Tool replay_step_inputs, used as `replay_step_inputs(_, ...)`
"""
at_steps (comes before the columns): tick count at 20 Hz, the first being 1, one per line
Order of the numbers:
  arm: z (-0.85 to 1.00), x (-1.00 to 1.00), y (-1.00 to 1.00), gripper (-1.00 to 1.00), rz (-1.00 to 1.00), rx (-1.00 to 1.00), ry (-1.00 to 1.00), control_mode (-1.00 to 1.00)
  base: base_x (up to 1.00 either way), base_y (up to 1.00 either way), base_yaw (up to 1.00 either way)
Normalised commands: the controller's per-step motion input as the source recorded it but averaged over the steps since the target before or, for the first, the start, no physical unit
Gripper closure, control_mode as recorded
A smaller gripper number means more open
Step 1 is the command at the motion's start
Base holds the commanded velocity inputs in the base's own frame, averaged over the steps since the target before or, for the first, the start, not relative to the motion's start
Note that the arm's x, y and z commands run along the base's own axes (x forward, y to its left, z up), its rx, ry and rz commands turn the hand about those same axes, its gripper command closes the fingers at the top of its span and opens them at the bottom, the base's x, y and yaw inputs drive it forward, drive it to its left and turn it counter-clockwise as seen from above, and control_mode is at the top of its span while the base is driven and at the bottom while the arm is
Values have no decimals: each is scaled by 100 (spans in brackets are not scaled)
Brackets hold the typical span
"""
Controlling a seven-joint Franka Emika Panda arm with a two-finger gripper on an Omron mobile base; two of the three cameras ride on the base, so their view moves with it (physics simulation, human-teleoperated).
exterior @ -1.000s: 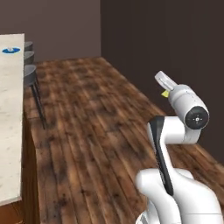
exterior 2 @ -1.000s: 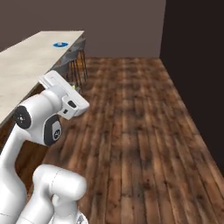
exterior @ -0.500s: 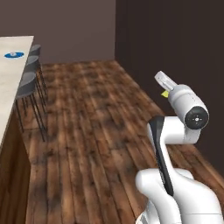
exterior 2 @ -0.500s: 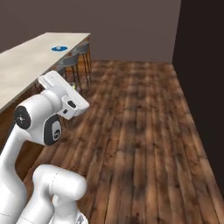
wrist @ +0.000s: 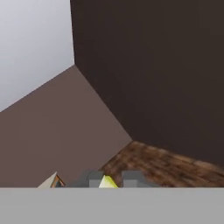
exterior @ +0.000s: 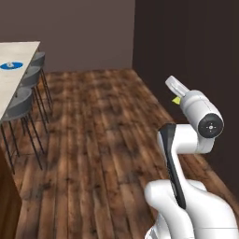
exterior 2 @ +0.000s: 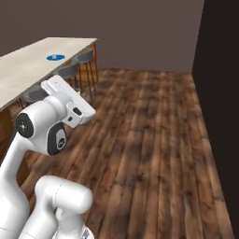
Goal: Take the lemon wedge from the fridge and place it on the plate with fish on the dining counter.
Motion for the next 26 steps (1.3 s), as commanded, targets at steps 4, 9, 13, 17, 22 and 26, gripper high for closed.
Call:
replay_step_inputs(4, 0, 0, 0, 100, 0, 0, 0, 100, 100, -8, 24)
replay_step_inputs(9, 0, 0, 0, 100, 0, 0, 0, 100, 100, 0, 29)
replay_step_inputs(13, 0, 0, 0, 100, 0, 0, 0, 100, 100, 0, 31)
replay_step_inputs(17, 0, 0, 0, 100, 0, 0, 0, 100, 100, -3, 33)
replay_step_inputs(22, 0, 0, 0, 100, 0, 0, 0, 100, 100, -8, 31)
replay_step_inputs(26, 0, 0, 0, 100, 0, 0, 0, 100, 100, -26, 25)
